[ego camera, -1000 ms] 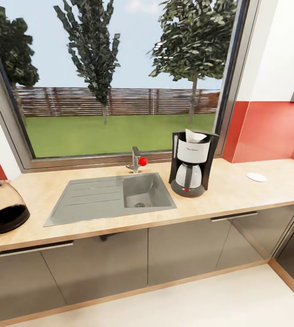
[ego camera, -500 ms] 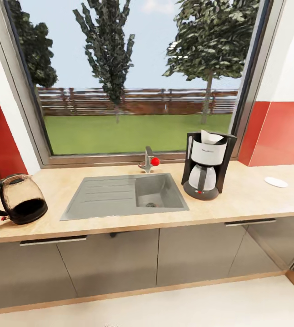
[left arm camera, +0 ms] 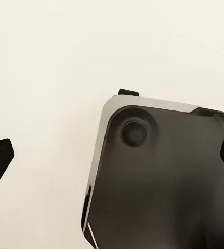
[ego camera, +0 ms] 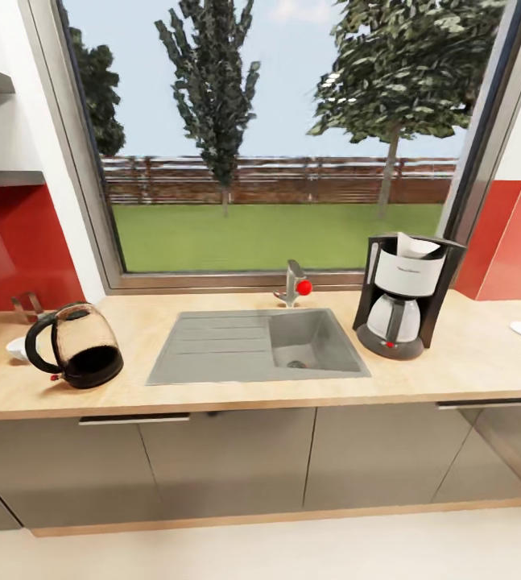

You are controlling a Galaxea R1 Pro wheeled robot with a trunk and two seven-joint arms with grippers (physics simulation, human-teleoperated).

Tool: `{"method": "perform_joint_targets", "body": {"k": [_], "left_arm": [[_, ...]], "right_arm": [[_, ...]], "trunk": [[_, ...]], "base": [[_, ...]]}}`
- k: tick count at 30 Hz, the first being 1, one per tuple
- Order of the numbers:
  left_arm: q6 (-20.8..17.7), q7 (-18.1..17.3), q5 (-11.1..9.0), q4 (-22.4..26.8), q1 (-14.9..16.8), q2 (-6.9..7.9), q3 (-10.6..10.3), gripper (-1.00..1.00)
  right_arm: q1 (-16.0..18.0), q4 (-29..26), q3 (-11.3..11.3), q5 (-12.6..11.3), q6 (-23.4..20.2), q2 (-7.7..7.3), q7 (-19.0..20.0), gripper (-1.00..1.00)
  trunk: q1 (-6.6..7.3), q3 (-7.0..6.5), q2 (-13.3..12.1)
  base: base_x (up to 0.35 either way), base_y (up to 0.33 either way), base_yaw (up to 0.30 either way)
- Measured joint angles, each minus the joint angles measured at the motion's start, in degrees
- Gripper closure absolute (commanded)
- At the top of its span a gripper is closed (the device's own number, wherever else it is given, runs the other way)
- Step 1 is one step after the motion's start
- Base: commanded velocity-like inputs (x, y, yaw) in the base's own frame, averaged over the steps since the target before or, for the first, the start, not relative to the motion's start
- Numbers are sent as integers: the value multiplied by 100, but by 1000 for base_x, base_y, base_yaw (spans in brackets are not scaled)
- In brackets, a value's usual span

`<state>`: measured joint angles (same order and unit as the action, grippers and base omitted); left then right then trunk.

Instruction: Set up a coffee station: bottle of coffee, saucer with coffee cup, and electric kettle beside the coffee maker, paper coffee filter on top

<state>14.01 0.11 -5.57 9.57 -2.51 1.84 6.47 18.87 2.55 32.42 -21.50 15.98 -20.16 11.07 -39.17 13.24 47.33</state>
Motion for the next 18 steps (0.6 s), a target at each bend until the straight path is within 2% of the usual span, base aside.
{"method": "perform_joint_targets", "body": {"k": [6, 18], "left_arm": [[-1, -2, 0, -1, 0, 0, -2, -100], [-1, -3, 0, 0, 0, 0, -3, -100]], "right_arm": [[1, 2, 0, 5, 6, 0, 0, -100], [1, 3, 6, 1, 12, 0, 0, -100]], "trunk": [[0, 0, 0], [0, 0, 0]], "base": [[0, 87, 176], [0, 4, 264]]}}
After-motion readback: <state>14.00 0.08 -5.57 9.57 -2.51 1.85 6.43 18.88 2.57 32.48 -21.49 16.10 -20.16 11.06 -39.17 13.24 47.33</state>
